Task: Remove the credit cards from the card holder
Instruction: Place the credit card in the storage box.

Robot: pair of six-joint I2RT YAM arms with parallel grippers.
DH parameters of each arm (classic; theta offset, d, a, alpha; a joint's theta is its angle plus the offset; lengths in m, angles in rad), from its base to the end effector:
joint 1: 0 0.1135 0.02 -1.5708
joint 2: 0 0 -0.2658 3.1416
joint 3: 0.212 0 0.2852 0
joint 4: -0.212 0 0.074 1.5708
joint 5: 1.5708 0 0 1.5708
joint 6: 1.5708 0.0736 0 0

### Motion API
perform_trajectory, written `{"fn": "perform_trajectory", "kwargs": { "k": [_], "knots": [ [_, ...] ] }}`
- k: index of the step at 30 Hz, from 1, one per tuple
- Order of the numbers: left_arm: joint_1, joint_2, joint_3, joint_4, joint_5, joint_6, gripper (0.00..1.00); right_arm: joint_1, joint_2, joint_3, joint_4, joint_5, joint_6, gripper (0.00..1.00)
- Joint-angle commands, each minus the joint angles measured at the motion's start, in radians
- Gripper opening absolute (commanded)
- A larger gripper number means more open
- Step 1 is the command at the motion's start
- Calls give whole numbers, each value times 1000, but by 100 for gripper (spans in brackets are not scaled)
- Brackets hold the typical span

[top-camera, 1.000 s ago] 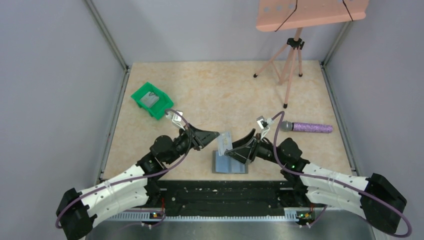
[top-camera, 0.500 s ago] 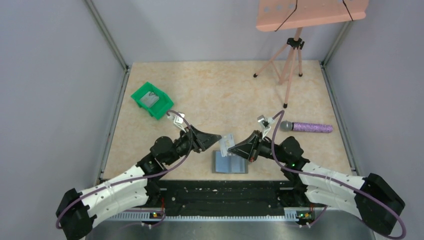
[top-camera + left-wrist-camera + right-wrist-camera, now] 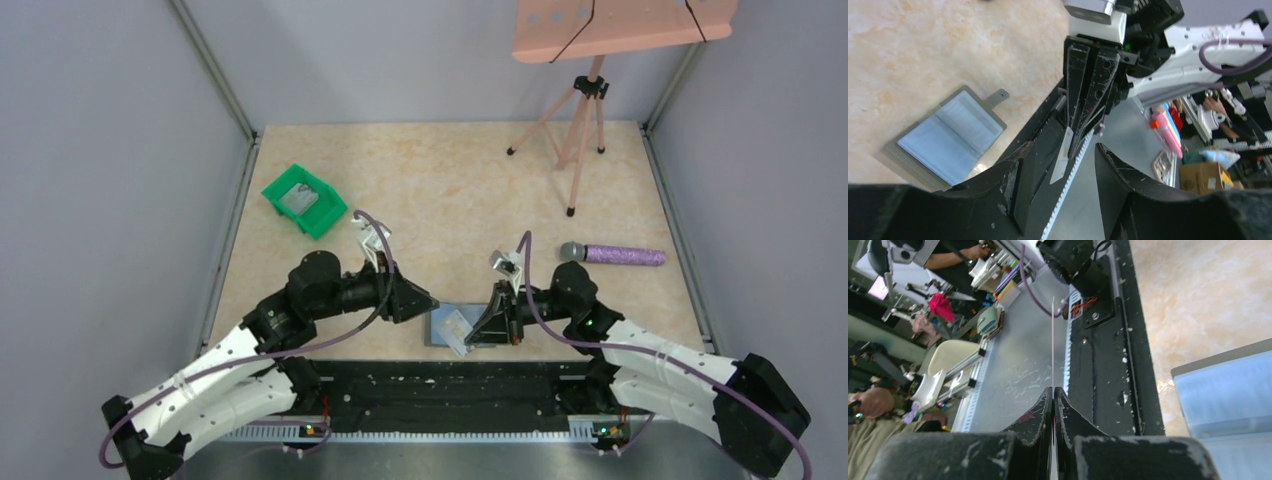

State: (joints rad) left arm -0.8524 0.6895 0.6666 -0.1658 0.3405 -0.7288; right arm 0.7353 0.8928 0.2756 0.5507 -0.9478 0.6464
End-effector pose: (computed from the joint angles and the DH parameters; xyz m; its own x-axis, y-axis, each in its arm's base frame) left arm 0.1367 -0.1938 0.3093 -0.7085 -0.1433 -0.6910 0.6082 0.3726 -0.7009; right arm 0.1320 0.2000 0.2003 -0.6371 -0.1023 -0.7640 -0.7625 -0.0616 0.6441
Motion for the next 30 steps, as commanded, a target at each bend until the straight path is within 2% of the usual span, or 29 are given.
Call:
{"fn": "perform_trajectory", "kwargs": {
  "k": [1, 4, 13, 18, 23, 26, 27, 30],
  "knots": [
    [2, 56, 60, -102, 153, 114, 51, -6, 33, 48, 24, -113, 9, 0],
    [2, 93, 52, -48, 207, 102, 50, -7, 58, 38, 96, -126, 46, 0],
    [2, 236, 77, -34, 330, 109, 40, -7, 81, 50, 102, -125, 54, 0],
    [3, 257, 87, -34, 353, 117, 26, -7, 97, 61, 91, -123, 49, 0],
    [9, 262, 94, -49, 331, 129, 0, -7, 115, 66, 86, -119, 46, 0],
    [23, 266, 98, -61, 314, 121, 0, -7, 118, 69, 79, -116, 45, 0],
    [29, 265, 99, -65, 299, 118, 0, -7, 117, 68, 75, -109, 44, 4],
    [49, 250, 91, -75, 245, 125, 0, -7, 95, 88, 3, -51, 22, 27]
  ]
}}
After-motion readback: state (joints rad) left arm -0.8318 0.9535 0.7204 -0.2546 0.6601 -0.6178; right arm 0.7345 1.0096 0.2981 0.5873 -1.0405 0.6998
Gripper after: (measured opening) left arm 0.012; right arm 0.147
